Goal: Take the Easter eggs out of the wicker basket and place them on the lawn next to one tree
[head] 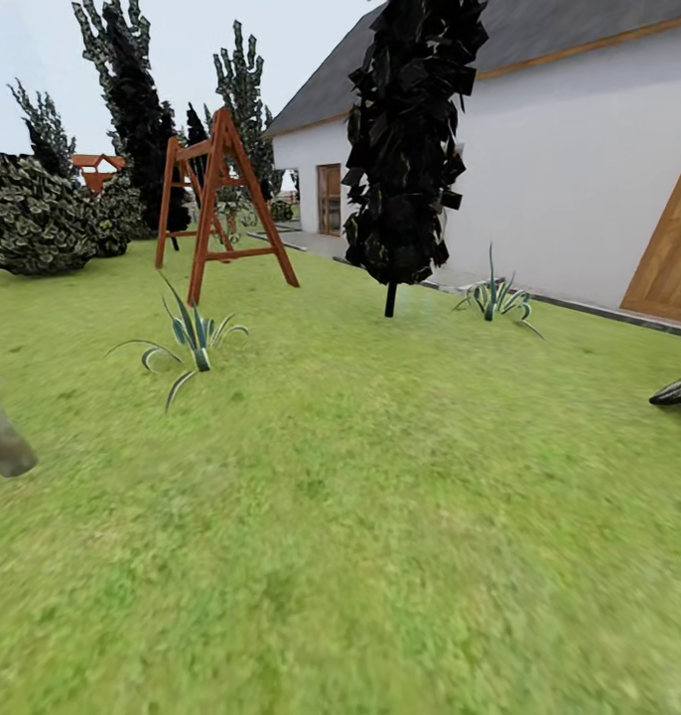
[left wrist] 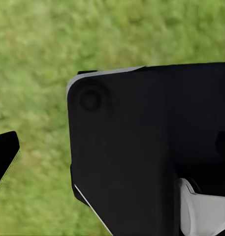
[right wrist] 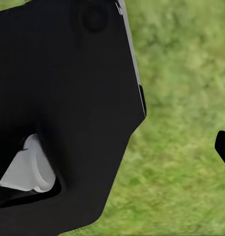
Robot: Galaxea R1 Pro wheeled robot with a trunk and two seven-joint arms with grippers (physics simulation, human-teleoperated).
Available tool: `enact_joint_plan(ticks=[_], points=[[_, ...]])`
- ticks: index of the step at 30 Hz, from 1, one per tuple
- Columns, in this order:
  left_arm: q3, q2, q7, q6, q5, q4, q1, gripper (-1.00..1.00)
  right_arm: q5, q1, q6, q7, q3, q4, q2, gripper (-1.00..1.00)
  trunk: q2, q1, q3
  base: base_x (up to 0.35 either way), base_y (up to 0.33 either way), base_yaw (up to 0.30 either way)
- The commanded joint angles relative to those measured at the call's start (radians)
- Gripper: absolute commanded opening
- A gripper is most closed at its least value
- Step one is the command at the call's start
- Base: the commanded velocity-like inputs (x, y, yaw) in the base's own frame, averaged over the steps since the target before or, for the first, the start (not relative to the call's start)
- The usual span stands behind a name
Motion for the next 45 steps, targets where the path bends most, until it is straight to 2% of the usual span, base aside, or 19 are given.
enact_joint_plan(ticks=[1,25,45], points=[[-0.005,0.000,0.001,-0.004,-0.001,0.001,-0.001,1.00,0.000,0.000,-0.002,0.000,-0.006,-0.001,0.001,1.00,-0.002,0.001,-0.002,0.340,0.000,-0.019],[-0.005,-0.001,0.001,-0.003,-0.001,0.001,-0.001,1.00,0.014,0.000,-0.001,0.000,-0.005,0.007,0.001,1.00,-0.002,0.001,-0.001,0.340,0.000,-0.003],[-0.006,0.000,0.001,-0.003,-0.001,0.001,-0.001,1.00,0.003,0.000,-0.002,0.000,-0.010,0.006,0.000,1.00,-0.002,0.001,0.017,0.340,0.000,0.000]])
